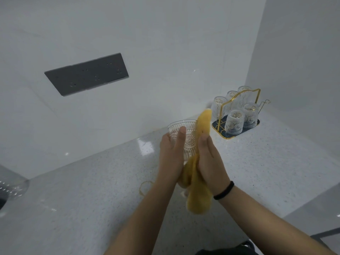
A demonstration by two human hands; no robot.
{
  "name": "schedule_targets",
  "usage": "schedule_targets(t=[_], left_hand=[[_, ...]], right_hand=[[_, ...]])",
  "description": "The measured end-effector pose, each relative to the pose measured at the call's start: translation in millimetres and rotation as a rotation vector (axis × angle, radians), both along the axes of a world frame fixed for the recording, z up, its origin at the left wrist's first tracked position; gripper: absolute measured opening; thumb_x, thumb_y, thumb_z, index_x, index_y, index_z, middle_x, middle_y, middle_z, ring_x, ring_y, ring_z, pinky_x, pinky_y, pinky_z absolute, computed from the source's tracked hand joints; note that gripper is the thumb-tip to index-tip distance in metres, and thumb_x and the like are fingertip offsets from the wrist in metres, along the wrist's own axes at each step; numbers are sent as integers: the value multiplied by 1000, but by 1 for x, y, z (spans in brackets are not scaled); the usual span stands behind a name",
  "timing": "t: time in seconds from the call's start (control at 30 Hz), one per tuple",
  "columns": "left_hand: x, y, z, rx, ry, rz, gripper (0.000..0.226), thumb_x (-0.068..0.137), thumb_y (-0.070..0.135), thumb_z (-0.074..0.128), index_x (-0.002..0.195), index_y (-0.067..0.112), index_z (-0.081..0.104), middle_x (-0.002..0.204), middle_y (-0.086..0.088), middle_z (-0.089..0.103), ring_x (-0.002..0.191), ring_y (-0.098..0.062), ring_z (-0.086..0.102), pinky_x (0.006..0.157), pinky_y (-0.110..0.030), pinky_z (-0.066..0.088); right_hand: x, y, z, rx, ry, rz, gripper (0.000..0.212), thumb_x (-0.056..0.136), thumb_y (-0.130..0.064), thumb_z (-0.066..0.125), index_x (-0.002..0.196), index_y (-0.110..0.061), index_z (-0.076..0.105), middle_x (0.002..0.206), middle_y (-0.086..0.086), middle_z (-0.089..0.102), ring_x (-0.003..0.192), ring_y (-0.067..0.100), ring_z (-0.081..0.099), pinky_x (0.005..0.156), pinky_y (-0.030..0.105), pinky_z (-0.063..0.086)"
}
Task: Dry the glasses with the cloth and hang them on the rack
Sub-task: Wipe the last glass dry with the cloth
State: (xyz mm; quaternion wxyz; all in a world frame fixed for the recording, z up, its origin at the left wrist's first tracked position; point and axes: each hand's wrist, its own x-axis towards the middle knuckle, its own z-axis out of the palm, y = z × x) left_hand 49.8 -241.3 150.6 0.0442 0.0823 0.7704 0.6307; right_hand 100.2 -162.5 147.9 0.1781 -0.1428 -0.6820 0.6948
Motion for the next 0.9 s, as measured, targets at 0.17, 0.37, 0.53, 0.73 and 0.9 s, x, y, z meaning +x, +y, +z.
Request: schedule_targets(t=[0.17,0.37,0.53,0.73,0.9], left_hand=[[3,-3,-4,137,-32,-117,52,81,53,70,112,11,67,102,-8,75,93,-24,73,82,-44,60],[3,-7,1,353,-282,-354,42,84,43,64,117,18,65,116,-15,71,103,-36,69,82,-49,59],[-2,-21,2,282,-486,-499,46,79,47,66,113,14,65,116,-19,69,103,-37,67,90,-52,56],[-19,-31,10,256,-606,-688,77,44,62,89,102,15,70,92,-9,75,79,-24,72,71,-37,59],[-11,-25,2,245,-671,-586,47,88,54,52,109,15,66,93,-8,75,80,-22,72,71,-36,58]], right_hand=[[-4,8,2,-16,18,44,43,97,-49,25,102,-25,61,98,6,72,93,22,67,81,32,55],[-11,25,7,-411,-143,26,51,96,-53,29,93,-21,69,87,4,75,84,22,71,82,42,56],[-12,37,13,-57,35,-30,42,99,-45,28,123,-25,57,123,1,63,112,9,59,102,32,44],[-12,49,10,434,100,229,63,88,-67,25,70,-19,61,65,-11,65,63,7,60,66,25,49],[-16,46,6,469,39,-72,51,96,-43,38,52,-21,25,45,-7,26,41,7,30,45,21,22]])
